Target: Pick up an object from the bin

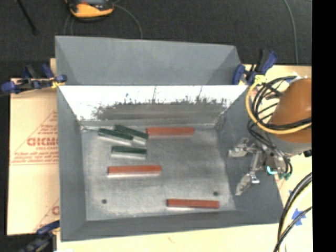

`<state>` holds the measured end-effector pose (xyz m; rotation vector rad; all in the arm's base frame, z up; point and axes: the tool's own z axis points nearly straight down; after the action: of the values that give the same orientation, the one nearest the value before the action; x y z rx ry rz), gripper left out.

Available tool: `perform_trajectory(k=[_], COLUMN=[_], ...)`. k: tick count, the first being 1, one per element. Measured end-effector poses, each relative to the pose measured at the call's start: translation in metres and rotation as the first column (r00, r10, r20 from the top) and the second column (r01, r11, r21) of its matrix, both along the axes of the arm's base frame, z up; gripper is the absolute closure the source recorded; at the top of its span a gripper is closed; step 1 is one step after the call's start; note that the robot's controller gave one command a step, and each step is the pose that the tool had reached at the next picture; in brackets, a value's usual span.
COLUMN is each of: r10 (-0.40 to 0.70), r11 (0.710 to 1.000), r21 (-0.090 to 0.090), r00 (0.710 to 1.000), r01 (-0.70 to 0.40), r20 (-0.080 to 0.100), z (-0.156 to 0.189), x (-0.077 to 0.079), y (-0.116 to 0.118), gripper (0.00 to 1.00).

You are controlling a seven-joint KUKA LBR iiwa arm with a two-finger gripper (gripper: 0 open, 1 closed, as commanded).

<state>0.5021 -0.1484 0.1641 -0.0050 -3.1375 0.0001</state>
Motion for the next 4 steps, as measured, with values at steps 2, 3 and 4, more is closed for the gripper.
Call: perform_trajectory(k=[2,3,4], r10=[0.152,0.22,0.296], r11=[0.988,0.975,0.955], r21=[-0.006,-0.004,0.0], r00=[0.988,0.975,0.955], r01=[-0.152,-0.22,-0.296], r20=[0.013,0.009,0.008], z=[-0.02,-0.032,-0.04], x=[-0.011,-0.016,-0.01], y=[0.029,0.044,0.022], gripper=[0.0,0.0,0.0])
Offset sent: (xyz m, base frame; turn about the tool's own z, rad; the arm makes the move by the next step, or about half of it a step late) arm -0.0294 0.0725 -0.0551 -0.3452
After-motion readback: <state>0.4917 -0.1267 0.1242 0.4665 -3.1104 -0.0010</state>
